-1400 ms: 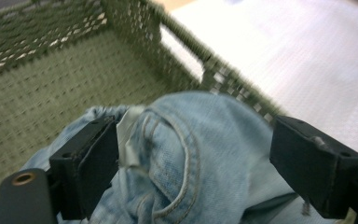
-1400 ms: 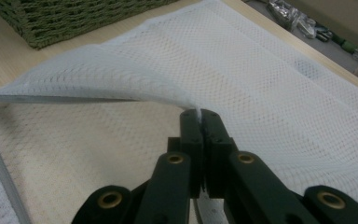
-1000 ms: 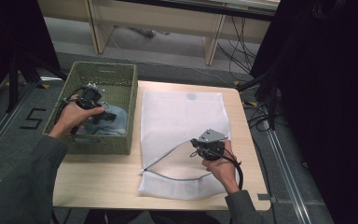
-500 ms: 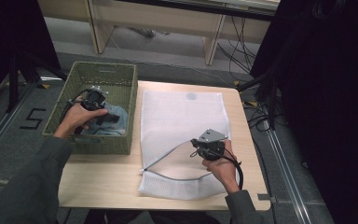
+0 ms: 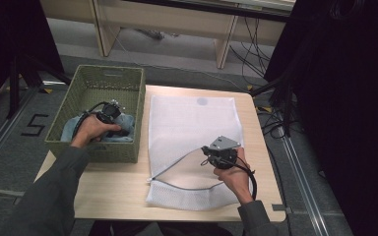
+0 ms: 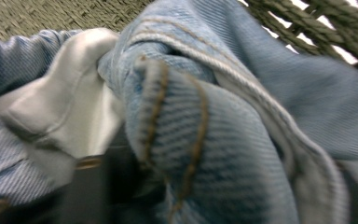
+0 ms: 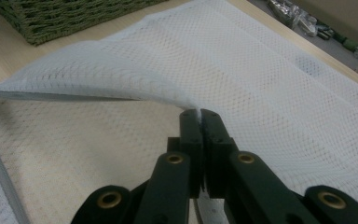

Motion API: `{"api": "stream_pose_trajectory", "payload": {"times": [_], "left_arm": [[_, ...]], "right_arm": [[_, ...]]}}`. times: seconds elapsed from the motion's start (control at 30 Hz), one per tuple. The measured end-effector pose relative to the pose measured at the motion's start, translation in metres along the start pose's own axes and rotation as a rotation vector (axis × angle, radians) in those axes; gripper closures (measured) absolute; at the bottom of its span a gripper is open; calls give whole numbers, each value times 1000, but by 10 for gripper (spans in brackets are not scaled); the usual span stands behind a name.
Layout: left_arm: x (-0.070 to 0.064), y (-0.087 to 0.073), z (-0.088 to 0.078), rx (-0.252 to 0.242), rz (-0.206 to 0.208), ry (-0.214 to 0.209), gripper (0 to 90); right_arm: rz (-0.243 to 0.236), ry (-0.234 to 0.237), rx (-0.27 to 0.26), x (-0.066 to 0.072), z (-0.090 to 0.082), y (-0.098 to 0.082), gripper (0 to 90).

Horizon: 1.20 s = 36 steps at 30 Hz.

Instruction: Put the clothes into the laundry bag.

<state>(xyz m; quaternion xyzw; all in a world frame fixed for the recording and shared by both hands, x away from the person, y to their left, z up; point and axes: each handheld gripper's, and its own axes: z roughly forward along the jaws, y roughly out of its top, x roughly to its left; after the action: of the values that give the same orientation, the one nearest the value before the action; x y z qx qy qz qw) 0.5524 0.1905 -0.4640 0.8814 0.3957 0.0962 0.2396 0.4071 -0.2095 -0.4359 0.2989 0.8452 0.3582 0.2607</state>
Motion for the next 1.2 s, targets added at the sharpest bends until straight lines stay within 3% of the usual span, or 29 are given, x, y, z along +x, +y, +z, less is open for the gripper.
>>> {"api": "stream_pose_trajectory", "payload": {"times": [0.07, 0.1, 0.17, 0.23, 0.27, 0.3, 0.37, 0.4, 0.47, 0.57, 0.63, 0.77, 0.8, 0.93, 1.0, 1.03, 1.07, 1.1, 1.13, 1.17, 1.2], "left_arm": [[1, 3, -3, -50, -47, 80, 609], [3, 3, -3, -113, -80, 131, 636], [7, 5, -8, -170, -154, 209, 638], [11, 5, -15, -187, -199, 279, 635], [12, 5, -15, -187, -201, 293, 623], [13, 5, -14, -176, -205, 280, 592], [14, 3, -10, -149, -222, 214, 475], [15, 2, -12, -112, -234, 199, 402], [16, -1, -14, -108, -249, 166, 307], [18, -6, -17, -86, -218, 108, 210], [20, -10, -18, -92, -210, 91, 199], [21, -20, -5, -78, -212, 56, 137], [20, -22, 2, -101, -213, 55, 128], [16, -20, 15, -64, -184, 80, 56], [15, -16, 14, -23, -197, 88, 123], [16, -12, 12, -13, -206, 75, 288], [16, -12, 12, -13, -206, 75, 360], [15, -10, 12, -14, -214, 89, 360], [15, -10, 11, -10, -207, 92, 421], [17, -9, 9, -21, -210, 110, 572], [17, -9, 9, -21, -210, 110, 636]], "right_arm": [[-3, -2, -2, 0, 0, 0, 894], [-4, 1, -1, 0, 0, 0, 894], [-4, 2, 0, 0, 0, 0, 894], [13, -3, 0, 1, 0, 0, 893], [16, -4, -1, 1, 0, 0, 894], [24, -7, -3, 1, 1, -1, 894], [-2, -11, -16, -1, 2, -1, 893], [-3, -11, -10, -1, 1, -1, 893], [-2, -11, -18, -1, 2, -1, 892], [1, -11, -17, -1, 2, -1, 890], [20, -10, -9, 1, 1, -1, 890], [-3, -3, -6, 0, 1, 0, 889], [8, -1, -5, 0, 1, 0, 889], [6, 3, 0, 1, 2, 0, 889], [8, -6, -4, 2, 2, -1, 888], [7, -1, -2, 2, 2, 0, 888], [5, -3, -6, 2, 2, 0, 888], [5, -3, -6, 2, 2, 0, 888], [19, 5, 3, 2, 1, 0, 888], [14, 5, -2, 1, 2, -1, 888], [14, 5, -2, 1, 2, -1, 888]]}}
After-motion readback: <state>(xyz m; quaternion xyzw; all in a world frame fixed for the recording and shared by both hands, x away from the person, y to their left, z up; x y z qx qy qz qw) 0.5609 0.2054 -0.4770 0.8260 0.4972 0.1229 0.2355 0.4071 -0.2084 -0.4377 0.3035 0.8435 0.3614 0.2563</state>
